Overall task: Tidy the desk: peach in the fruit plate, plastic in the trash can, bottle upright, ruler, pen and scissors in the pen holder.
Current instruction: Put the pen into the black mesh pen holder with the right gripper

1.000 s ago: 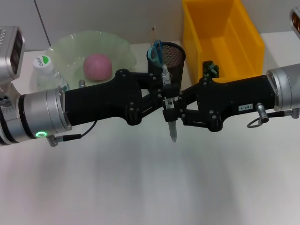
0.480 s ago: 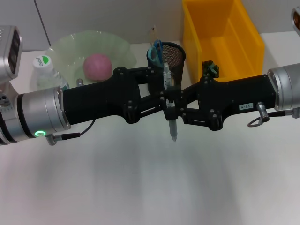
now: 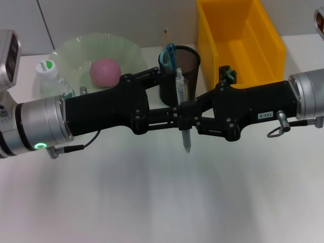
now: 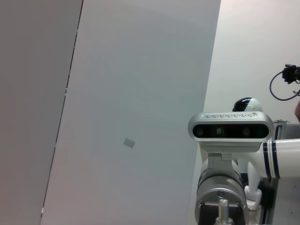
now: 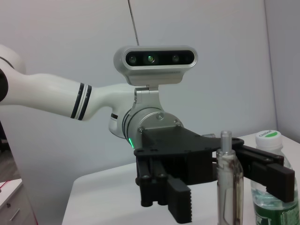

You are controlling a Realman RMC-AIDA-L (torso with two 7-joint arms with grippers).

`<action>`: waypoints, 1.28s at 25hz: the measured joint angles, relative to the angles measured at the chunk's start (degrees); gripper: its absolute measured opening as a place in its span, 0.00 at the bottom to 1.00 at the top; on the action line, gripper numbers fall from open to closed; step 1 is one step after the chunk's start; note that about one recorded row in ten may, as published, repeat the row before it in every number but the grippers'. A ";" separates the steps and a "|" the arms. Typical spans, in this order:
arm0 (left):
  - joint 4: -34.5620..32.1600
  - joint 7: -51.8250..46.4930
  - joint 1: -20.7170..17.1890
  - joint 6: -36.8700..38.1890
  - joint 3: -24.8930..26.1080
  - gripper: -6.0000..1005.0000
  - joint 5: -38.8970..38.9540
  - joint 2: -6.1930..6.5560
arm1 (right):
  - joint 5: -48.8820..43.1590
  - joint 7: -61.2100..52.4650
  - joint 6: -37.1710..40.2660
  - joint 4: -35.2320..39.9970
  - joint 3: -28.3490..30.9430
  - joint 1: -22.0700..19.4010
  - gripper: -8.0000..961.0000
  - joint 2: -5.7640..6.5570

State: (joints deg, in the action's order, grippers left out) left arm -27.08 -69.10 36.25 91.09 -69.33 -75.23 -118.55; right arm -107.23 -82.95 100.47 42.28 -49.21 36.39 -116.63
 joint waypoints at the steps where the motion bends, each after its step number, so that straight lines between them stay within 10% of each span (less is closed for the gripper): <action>1: -0.03 -0.04 -0.07 0.01 0.06 0.77 0.00 0.00 | 0.00 0.00 -0.02 0.00 0.05 -0.01 0.14 0.00; 14: 0.13 0.86 -3.64 -0.40 2.02 0.83 -0.22 0.16 | 4.39 1.22 -6.17 0.67 18.69 -1.66 0.15 -0.10; 32: 1.80 5.41 -8.15 -11.65 0.86 0.83 -3.37 0.25 | 4.88 -3.89 -35.71 -5.75 6.84 5.53 0.15 -0.55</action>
State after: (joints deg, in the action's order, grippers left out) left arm -25.28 -63.69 28.10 79.44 -68.47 -78.60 -118.30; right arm -102.35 -86.84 64.76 36.52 -42.37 41.92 -117.17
